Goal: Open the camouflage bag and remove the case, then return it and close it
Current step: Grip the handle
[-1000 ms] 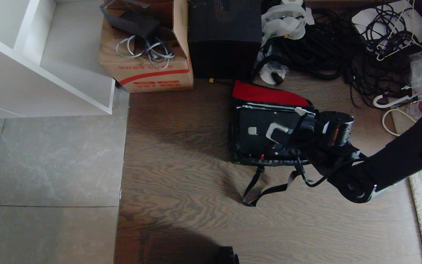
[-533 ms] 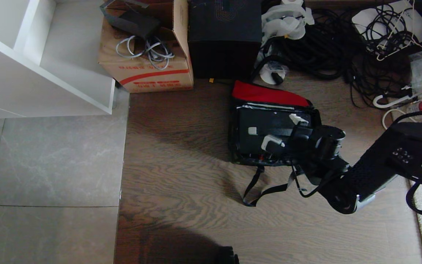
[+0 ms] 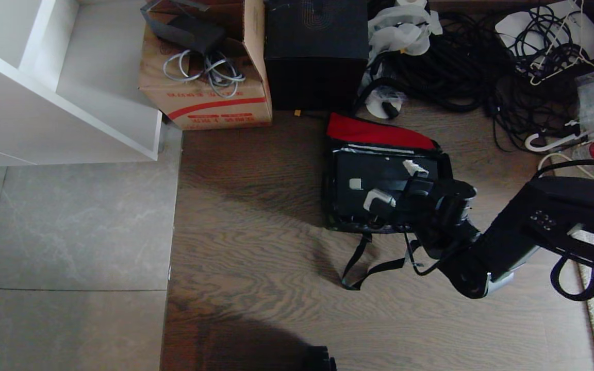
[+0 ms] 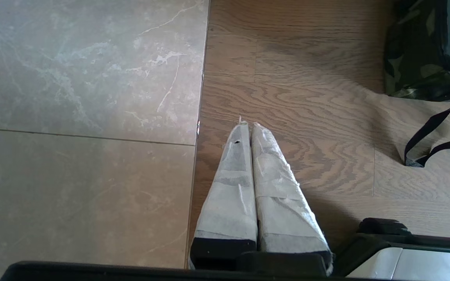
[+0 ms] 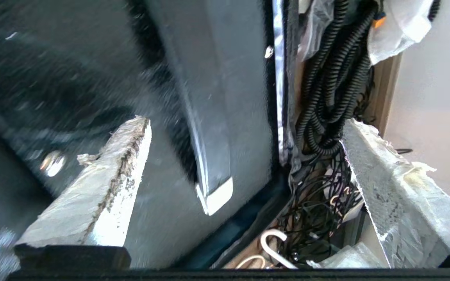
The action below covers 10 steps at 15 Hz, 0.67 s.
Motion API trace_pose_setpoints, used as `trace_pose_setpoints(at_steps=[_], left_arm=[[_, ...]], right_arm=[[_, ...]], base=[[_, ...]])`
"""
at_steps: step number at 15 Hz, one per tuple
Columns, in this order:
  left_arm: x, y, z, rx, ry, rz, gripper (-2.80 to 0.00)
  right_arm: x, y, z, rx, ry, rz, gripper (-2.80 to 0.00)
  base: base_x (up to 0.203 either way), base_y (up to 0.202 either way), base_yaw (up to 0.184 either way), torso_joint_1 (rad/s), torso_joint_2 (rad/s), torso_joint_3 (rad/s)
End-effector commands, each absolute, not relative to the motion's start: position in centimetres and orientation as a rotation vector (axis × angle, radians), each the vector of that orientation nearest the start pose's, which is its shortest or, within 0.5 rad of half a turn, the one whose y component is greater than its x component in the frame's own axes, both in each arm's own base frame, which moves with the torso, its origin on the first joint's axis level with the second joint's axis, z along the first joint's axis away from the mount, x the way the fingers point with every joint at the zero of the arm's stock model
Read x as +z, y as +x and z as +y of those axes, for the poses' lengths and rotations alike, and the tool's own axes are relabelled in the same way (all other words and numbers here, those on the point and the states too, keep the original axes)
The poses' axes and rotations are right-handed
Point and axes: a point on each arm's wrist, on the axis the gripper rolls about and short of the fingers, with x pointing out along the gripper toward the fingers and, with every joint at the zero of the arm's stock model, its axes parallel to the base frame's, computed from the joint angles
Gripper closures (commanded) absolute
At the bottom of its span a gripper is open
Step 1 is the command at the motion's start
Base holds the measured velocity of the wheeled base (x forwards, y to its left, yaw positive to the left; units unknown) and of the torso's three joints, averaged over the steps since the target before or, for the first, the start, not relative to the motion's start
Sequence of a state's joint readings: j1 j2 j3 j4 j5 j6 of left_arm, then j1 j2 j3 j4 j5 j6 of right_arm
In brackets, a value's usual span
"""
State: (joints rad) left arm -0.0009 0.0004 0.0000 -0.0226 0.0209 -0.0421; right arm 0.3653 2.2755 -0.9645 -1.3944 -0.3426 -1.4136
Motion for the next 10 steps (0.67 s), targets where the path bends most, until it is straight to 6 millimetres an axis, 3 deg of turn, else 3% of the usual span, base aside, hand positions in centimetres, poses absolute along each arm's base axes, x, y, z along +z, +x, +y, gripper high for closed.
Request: trace_pose_setpoints(at_steps=[1,5,10], left_arm=[[7.6,-2.2,0.1,0.020,-0.043,-0.016,0.00],[7.5,-2.2,0.1,0.022,-0.043,-0.015,0.00],[7.6,-2.2,0.0,0.022,-0.043,-0.016,0.00]], right_arm=[[8.5,40.0,13.9,-0.074,-1.378,-0.101,-2.80],[8.9,41.7,12.9,-0.146,-1.360,-0.119,-2.80],[11.1,43.1,12.7,-0.238,-1.319,-0.175,-2.80]], base=[[0.000,0.000,0.000,0.000,0.00,0.000],[0.000,0.000,0.000,0.000,0.00,0.000],[0.000,0.000,0.000,0.000,0.00,0.000]])
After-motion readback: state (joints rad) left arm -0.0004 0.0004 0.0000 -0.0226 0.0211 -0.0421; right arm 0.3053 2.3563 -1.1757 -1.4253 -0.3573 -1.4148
